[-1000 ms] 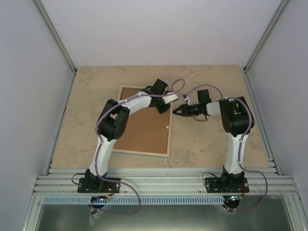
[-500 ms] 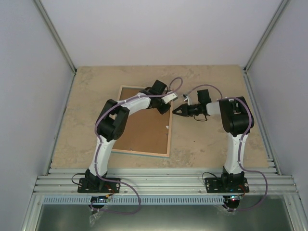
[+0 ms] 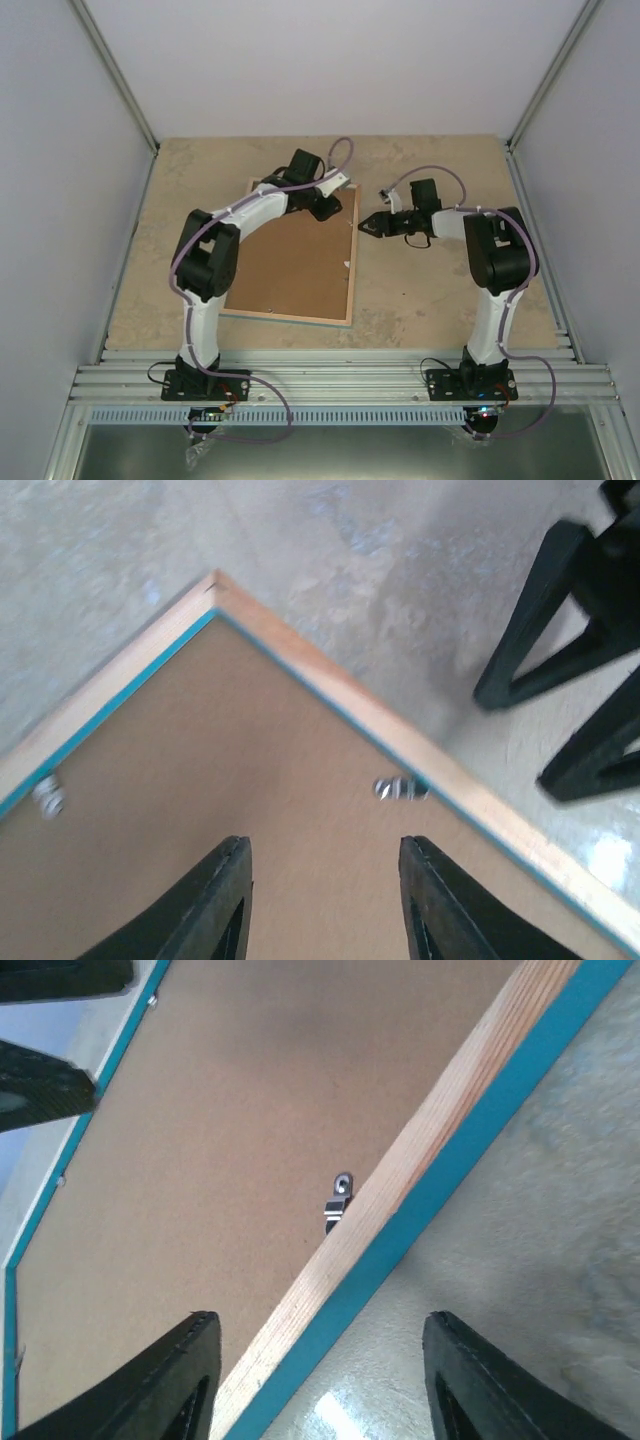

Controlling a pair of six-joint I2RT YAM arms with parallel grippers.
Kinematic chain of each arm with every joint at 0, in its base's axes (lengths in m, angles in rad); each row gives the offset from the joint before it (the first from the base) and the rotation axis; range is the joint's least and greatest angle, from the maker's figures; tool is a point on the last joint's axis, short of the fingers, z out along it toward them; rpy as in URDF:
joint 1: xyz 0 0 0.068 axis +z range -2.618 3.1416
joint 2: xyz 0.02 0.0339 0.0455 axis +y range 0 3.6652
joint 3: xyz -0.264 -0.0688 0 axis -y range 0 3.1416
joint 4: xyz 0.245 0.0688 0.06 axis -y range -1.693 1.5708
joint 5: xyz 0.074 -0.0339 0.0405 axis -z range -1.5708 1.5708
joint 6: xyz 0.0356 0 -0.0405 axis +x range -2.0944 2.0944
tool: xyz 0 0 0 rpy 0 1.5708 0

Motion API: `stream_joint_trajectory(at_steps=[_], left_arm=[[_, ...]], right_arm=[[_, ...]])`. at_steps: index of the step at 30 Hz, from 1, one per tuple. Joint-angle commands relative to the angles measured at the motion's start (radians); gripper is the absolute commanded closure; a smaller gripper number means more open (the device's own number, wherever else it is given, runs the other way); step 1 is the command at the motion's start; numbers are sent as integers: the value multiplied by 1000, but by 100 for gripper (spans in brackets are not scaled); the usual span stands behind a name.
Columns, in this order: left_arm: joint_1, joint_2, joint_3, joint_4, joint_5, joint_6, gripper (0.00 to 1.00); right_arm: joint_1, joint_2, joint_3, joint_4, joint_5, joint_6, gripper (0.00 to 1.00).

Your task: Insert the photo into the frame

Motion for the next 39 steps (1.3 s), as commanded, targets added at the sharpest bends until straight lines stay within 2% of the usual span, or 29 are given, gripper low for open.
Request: stream_joint_trajectory(at_steps=[1,7,10,16,20,25,29,35,39], left_arm=[[58,-140,-106,-7,-51,-44,52],[220,-284,-272,-40,-117,-85,43],[321,-330,-328,-79,-122,-91,41],[438,-369,-408,-117,-115,-89,39],[493,-362,-431,-147,-90,-76,40],[534,-329,-433,-182,-77,-68,41],[541,-306,-424,-190,-61,-93,40],[541,-239,-402,-185,-53,-112,44],[541,-189,-376,-191,-11,-109,53]], right_arm=[[35,-57,66,-118,149,-119,41],[100,2,222,-304,300,-258,37],[129,10,244,-335,390,-323,39],[157,37,316,-398,523,-462,39],[170,30,364,-427,534,-594,46],[182,93,548,-592,534,-746,56],[183,140,661,-678,517,-791,57],[185,148,707,-713,515,-795,57],[186,140,705,-733,522,-805,58]])
